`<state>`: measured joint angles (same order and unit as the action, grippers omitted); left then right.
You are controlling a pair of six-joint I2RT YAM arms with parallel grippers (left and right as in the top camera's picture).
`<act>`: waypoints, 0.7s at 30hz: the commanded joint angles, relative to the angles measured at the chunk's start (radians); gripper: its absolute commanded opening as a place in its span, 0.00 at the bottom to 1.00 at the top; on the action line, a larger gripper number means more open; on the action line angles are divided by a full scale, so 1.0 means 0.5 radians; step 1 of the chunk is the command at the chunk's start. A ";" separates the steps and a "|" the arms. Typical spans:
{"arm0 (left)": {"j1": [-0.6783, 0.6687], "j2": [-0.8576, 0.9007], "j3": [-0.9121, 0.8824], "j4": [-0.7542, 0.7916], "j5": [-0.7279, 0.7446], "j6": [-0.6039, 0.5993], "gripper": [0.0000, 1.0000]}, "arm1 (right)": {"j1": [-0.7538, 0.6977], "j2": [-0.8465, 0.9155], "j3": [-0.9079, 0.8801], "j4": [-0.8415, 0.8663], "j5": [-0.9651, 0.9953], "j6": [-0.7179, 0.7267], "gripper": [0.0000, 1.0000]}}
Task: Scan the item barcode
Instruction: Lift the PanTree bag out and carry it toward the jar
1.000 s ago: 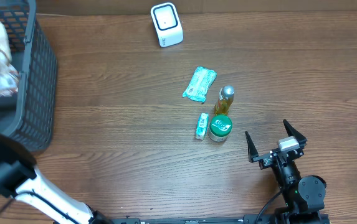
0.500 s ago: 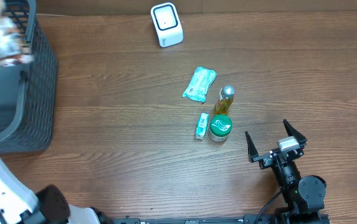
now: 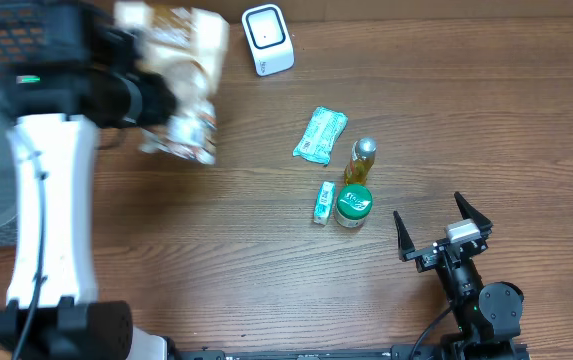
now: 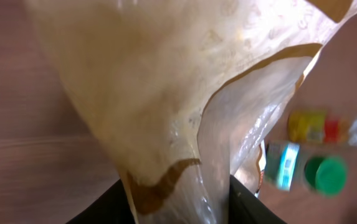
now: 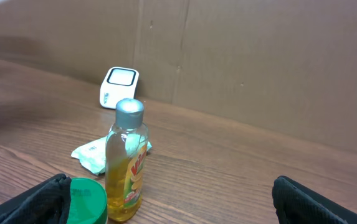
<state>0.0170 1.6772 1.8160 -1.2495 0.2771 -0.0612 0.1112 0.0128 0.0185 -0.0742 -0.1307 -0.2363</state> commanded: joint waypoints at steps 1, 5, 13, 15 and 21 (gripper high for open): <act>-0.220 0.022 -0.468 0.265 0.023 -0.087 0.42 | -0.002 -0.020 -0.021 0.008 -0.004 -0.001 1.00; -0.376 0.022 -0.875 0.652 -0.041 -0.241 0.43 | -0.002 -0.020 -0.021 0.008 -0.004 -0.001 1.00; -0.537 0.022 -1.398 1.143 -0.202 -0.429 0.43 | -0.002 -0.020 -0.021 0.008 -0.004 -0.001 1.00; -0.552 0.022 -1.482 1.217 -0.210 -0.465 0.43 | -0.002 -0.020 -0.021 0.008 -0.004 -0.001 1.00; -0.558 0.022 -1.666 1.424 -0.210 -0.539 0.45 | -0.002 -0.020 -0.021 0.008 -0.004 -0.001 1.00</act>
<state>-0.2558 1.6978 1.0203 -0.5705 0.1875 -0.2871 0.1112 0.0128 0.0185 -0.0746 -0.1310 -0.2363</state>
